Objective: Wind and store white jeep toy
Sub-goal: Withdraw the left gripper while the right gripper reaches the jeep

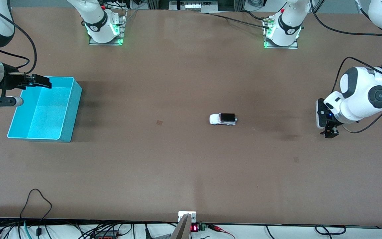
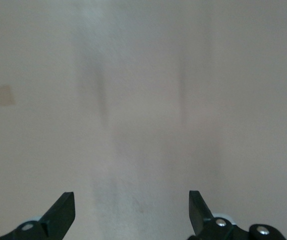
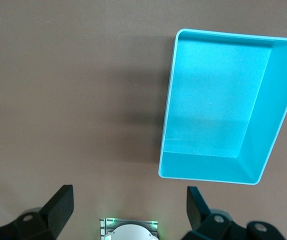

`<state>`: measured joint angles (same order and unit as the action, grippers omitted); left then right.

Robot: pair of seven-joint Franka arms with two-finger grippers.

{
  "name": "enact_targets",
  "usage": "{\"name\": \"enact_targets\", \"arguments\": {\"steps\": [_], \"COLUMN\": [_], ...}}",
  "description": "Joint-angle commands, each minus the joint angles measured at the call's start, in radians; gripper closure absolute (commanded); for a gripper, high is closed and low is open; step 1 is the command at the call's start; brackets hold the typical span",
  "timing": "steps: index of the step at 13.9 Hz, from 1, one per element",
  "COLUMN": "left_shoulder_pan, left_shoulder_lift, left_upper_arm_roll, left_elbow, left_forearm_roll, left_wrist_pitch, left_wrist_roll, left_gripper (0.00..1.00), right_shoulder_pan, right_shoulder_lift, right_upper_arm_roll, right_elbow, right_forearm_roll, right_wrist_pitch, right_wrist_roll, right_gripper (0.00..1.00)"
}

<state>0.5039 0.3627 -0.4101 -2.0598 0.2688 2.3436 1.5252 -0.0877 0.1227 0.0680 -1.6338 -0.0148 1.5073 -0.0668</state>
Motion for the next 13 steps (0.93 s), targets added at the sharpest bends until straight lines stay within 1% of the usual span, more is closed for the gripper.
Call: {"name": "enact_targets", "arguments": {"steps": [1,4,7,8,11,13], "left_shoulder_pan": [-0.073,-0.12,-0.148,-0.148,-0.177,-0.188], "left_shoulder_lift": [-0.033,-0.031,-0.031,-0.031,-0.03,-0.031], "left_upper_arm_roll": [0.004,0.004,0.004,0.005,0.008,0.013], "left_elbow": [0.042,0.079,0.128,0.136,0.185,0.199], "left_forearm_roll": [-0.045,-0.089,-0.219,-0.258,-0.275,-0.276], "left_wrist_pitch": [-0.05,-0.05,-0.05,-0.05,-0.052,-0.05], "left_wrist_roll": [-0.098,-0.204,-0.287,-0.345,-0.532,-0.684], "left_gripper": [0.0,0.0,0.0,0.0,0.0,0.0], "right_shoulder_pan": [-0.009,-0.01,-0.01,-0.01,-0.01,-0.012], "right_shoulder_lift": [0.003,0.005,0.003,0.003,0.003,0.003], "right_upper_arm_roll": [0.004,0.004,0.004,0.004,0.004,0.004], "right_elbow": [0.009,0.009,0.008,0.008,0.008,0.008], "right_forearm_roll": [0.013,0.013,0.013,0.013,0.013,0.013], "right_wrist_pitch": [-0.013,-0.013,-0.013,-0.015,-0.021,-0.022], "right_wrist_roll": [-0.001,-0.001,-0.001,-0.001,-0.001,-0.001], "right_gripper": [0.0,0.0,0.0,0.0,0.0,0.0]}}
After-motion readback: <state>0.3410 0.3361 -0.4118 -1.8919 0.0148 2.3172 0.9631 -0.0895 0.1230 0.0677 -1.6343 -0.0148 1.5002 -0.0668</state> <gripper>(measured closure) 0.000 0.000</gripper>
